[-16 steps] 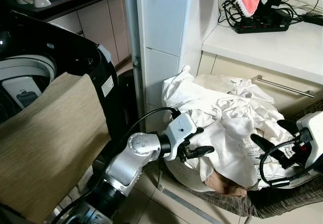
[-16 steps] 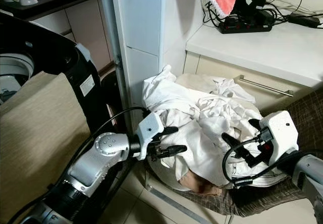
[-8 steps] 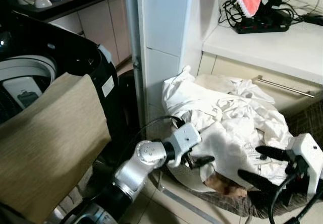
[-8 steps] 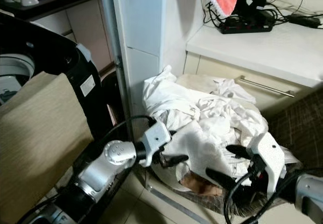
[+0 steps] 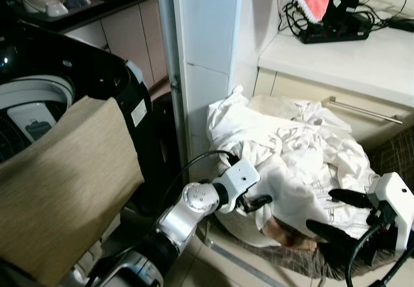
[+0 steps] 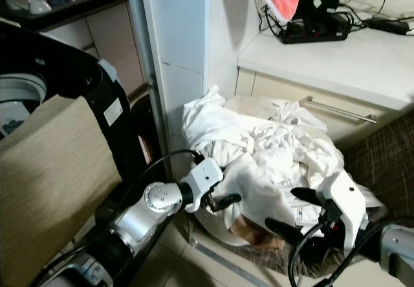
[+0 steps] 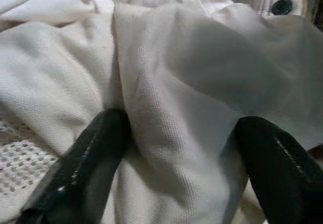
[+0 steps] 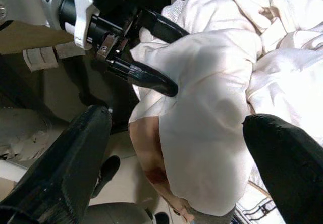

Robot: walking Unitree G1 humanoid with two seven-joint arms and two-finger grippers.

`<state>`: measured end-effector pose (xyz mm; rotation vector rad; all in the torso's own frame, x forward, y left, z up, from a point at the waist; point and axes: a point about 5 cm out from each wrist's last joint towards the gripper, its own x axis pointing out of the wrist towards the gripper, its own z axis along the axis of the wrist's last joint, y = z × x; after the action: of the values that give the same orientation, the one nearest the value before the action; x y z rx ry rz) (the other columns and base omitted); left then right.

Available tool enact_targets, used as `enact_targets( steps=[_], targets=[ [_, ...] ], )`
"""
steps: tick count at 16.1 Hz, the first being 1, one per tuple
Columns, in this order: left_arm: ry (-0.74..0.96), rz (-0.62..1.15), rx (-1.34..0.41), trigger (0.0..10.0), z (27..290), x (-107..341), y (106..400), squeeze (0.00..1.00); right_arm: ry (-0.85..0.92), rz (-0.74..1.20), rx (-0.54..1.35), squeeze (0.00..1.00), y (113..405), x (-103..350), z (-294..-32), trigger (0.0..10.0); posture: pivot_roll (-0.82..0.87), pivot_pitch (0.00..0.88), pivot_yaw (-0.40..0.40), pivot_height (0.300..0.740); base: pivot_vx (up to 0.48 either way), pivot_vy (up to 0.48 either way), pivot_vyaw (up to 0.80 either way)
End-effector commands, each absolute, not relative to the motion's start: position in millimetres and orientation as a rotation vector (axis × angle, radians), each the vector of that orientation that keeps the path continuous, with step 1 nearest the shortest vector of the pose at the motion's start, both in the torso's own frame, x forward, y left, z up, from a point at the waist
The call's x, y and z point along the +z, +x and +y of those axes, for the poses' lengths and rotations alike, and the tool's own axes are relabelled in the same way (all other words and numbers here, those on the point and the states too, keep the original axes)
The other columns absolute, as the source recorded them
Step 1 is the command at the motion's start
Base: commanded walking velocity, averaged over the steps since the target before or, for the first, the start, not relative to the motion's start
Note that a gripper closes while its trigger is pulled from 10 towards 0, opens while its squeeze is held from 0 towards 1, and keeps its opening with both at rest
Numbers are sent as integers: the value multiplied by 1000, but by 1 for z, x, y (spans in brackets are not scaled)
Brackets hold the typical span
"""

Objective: Clothes washing

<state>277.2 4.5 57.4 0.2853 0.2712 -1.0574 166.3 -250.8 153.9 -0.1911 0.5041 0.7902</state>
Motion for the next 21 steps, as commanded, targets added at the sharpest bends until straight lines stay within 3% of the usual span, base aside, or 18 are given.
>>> enact_targets(
  steps=[1, 15, 19, 21],
  targets=[
    [299, 278, -1027, 0, 7, 56, 282, 0, -209, 509, 807, 0, 166, 156, -251, 10000, -198, 0, 27, 740, 0, 0, 0],
    [264, 269, -1048, 0, 9, 56, 287, 0, -230, 500, 796, 0, 171, 155, -251, 10000, -193, 0, 36, 740, 0, 0, 0],
    [193, 210, -1092, 0, 14, 71, 287, 0, -279, 447, 694, 0, 180, 157, -259, 10000, -192, 0, 41, 740, 0, 0, 0],
    [108, 81, -1114, 0, 25, 104, 292, 0, -331, 385, 469, 0, 199, 159, -277, 10000, -180, 0, 42, 740, 0, 0, 0]
  ],
)
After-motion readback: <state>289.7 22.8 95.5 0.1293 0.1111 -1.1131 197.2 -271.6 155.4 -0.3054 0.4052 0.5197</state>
